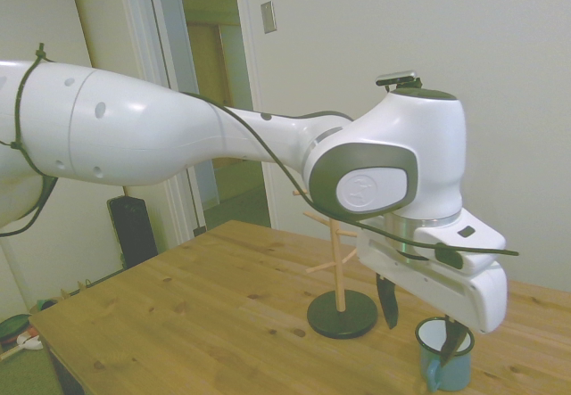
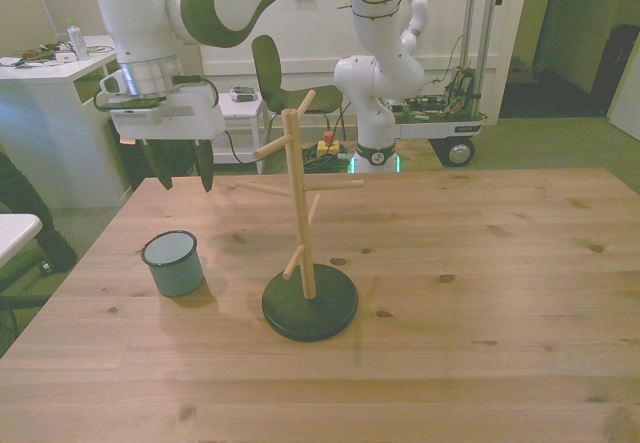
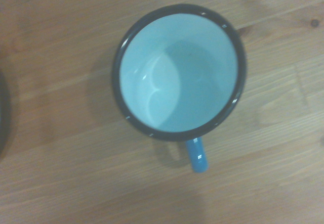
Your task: Hang the mug
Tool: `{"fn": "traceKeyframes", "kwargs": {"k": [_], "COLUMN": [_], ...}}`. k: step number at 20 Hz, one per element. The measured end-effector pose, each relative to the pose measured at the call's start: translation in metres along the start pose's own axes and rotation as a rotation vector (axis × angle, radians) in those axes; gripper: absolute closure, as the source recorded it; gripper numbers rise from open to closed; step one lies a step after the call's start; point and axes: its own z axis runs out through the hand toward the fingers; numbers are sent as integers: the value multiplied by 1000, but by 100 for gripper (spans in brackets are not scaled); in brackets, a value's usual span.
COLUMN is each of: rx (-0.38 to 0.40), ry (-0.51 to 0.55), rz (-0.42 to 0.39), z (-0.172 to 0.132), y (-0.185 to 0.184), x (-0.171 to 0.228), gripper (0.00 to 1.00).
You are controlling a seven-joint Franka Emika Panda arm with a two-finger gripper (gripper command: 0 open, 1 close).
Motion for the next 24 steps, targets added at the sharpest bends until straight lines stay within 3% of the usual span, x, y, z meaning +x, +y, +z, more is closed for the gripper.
{"fn": "traceKeyframes", "kwargs": {"k": [7, 12, 24], "rx": [3, 4, 7], "ry": [-3, -15, -33], "rz": [18, -22, -49], "z": [1, 26, 46], "y": [19, -11, -42], "x": [50, 67, 81], "gripper": [0, 0, 0]}}
